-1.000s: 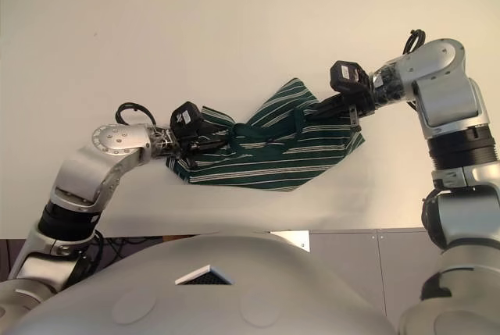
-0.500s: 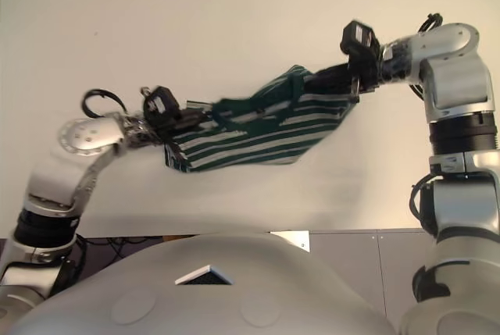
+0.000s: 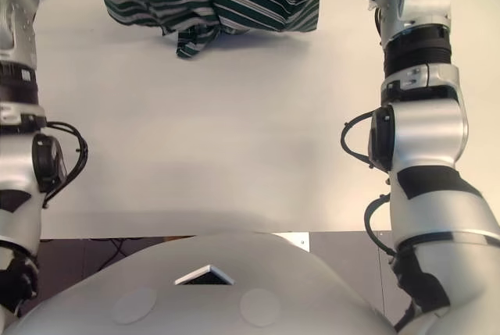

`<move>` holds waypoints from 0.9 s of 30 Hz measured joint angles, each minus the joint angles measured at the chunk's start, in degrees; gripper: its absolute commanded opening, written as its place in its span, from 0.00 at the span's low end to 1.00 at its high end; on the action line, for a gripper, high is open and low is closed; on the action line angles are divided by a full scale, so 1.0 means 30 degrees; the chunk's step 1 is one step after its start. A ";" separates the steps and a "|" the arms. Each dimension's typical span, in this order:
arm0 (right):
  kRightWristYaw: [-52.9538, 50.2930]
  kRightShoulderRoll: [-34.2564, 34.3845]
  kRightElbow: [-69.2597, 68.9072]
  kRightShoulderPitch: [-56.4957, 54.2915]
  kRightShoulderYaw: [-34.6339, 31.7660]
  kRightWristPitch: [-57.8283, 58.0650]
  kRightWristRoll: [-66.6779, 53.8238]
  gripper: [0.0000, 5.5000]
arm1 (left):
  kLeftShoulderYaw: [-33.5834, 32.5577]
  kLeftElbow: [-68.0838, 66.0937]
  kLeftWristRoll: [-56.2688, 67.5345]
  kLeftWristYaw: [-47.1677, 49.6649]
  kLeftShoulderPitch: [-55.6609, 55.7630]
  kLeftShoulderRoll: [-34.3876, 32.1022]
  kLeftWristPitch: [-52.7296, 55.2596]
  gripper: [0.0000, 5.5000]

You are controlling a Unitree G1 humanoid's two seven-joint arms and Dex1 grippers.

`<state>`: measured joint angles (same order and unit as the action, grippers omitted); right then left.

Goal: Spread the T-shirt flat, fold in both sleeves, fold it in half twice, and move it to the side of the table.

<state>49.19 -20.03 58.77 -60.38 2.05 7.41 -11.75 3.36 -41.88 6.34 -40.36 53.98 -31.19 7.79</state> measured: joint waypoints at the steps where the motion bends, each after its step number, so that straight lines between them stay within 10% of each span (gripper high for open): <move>1: -0.0785 0.0432 0.1233 -0.0736 -0.0215 -0.0460 0.0255 0.17 | 0.0125 -0.2525 -0.0520 0.0200 0.1421 0.0114 -0.1065 0.00; 12: -0.2046 0.3714 0.4682 -0.1800 -0.0722 -0.2384 0.1894 0.05 | 0.0351 -0.8048 -0.2552 -0.0062 0.2286 0.0814 -0.4567 0.00; 27: -0.9085 0.7148 0.5877 -0.0546 -0.1555 -0.2395 0.3375 0.05 | 0.0676 1.7682 -0.0073 -0.0842 -1.3766 -0.0118 1.0903 0.00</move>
<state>21.94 1.41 76.40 -62.02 -2.61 0.22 -1.63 5.39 11.17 6.12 -42.89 12.69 -31.54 40.50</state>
